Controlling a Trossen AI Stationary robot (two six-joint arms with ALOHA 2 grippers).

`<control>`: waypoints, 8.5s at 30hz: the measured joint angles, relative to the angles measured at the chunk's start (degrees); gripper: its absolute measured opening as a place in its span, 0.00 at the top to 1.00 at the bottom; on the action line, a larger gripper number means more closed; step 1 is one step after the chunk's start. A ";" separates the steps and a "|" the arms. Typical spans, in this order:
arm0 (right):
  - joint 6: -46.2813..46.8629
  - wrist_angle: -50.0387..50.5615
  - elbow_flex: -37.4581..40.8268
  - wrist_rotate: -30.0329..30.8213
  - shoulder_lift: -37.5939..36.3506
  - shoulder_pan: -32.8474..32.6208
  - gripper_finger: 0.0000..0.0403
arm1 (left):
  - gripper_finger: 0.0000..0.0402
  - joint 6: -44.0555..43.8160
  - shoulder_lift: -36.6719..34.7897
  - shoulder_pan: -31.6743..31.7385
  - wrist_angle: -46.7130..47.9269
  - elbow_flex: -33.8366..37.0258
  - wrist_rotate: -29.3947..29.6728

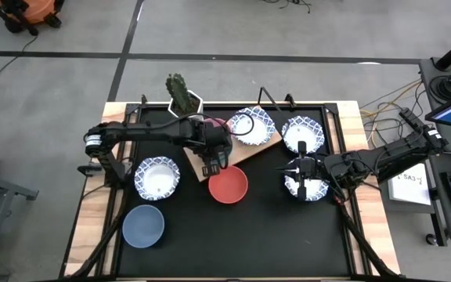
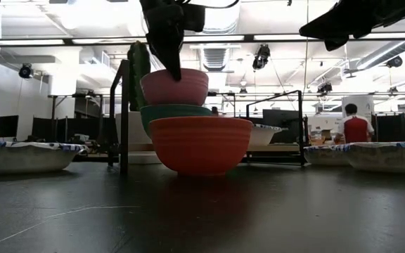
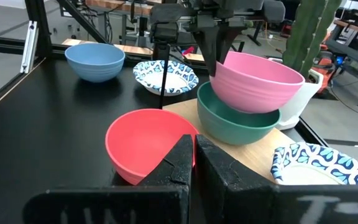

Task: Place and stack bowls onto a shelf
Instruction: Stack the pink bowl on top of the green bowl on the shelf, then stack the white bowl on top of the white bowl on the shelf

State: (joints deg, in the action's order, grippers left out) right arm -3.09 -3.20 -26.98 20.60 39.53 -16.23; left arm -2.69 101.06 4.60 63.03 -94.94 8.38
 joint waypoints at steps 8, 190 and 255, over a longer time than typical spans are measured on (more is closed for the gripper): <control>0.00 0.03 0.00 0.02 0.00 0.00 0.98 | 1.00 -1.51 0.04 -1.13 -1.07 0.61 0.01; 51.88 62.90 -60.80 -11.75 44.46 1.44 0.97 | 1.00 9.10 -65.16 -16.63 -51.72 58.97 13.47; 10.94 62.60 -64.70 16.41 64.22 22.64 0.95 | 1.00 9.72 -64.76 -16.63 -50.42 59.04 13.51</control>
State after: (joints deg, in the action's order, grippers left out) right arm 7.85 59.40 -91.68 37.01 103.74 6.42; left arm 7.03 36.29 -12.03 12.60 -35.90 21.89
